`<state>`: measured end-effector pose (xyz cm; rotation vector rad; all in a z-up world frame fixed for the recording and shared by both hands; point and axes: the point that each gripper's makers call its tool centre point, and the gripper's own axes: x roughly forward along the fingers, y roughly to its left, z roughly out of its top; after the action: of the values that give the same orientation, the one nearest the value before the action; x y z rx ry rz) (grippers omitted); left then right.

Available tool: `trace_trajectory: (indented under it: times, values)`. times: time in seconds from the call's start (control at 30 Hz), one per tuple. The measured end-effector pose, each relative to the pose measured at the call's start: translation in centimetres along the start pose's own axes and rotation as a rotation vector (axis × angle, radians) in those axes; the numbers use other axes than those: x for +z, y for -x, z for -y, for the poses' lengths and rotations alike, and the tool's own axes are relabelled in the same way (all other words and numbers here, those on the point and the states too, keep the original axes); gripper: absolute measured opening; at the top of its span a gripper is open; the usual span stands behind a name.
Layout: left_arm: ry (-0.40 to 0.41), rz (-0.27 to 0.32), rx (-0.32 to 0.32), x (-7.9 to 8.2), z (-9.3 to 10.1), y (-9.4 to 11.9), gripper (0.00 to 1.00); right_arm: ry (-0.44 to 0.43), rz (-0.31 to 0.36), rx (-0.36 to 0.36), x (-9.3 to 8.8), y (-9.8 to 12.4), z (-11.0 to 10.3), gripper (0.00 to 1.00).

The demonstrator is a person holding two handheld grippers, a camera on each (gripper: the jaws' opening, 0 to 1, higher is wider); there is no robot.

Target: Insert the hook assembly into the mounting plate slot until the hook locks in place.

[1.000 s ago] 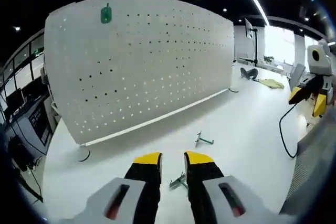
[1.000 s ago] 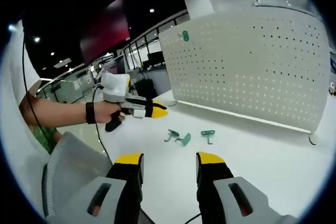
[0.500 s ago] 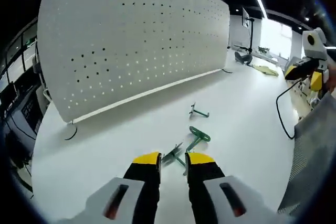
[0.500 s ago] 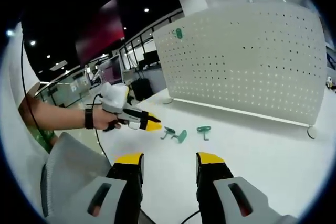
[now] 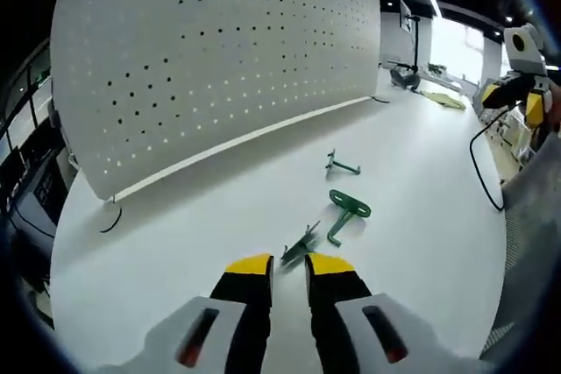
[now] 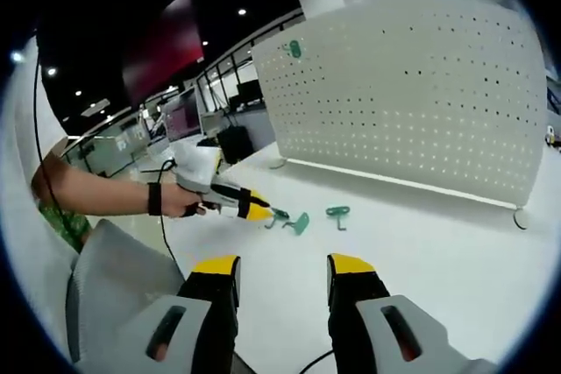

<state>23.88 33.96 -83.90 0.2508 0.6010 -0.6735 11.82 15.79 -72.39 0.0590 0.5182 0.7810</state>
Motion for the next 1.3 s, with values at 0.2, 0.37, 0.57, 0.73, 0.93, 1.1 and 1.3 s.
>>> trace_trajectory:
  times: [0.2,0.37,0.57,0.73,0.93,1.1,1.3]
  values:
    - [-0.125,-0.018,-0.022,0.0,0.3,-0.6,0.12,-0.004,-0.012,0.006,-0.2,-0.3,-0.3,0.4]
    - [-0.132,-0.012,-0.042,0.1,0.4,-1.2,0.11,-0.005,-0.017,0.004,-0.2,-0.4,-0.1,0.4]
    - [-0.147,-0.016,-0.045,-0.3,0.2,-1.5,0.09,-0.002,-0.023,0.0,-0.1,-0.5,0.0,0.4]
    - [-0.138,-0.016,-0.056,-0.4,0.3,-1.5,0.03,0.001,-0.029,0.003,-0.3,-0.6,-0.1,0.4]
    - [-0.095,0.007,-0.057,-0.1,0.6,-1.0,0.02,0.006,-0.034,0.013,-0.3,-0.7,-0.4,0.4]
    - [-0.041,0.025,-0.057,0.4,0.8,-0.6,0.02,0.011,-0.033,0.019,-0.2,-0.7,-0.6,0.39]
    - [0.003,0.048,-0.07,1.2,1.4,-0.1,0.01,0.021,-0.034,0.02,-0.1,-0.5,-0.6,0.39]
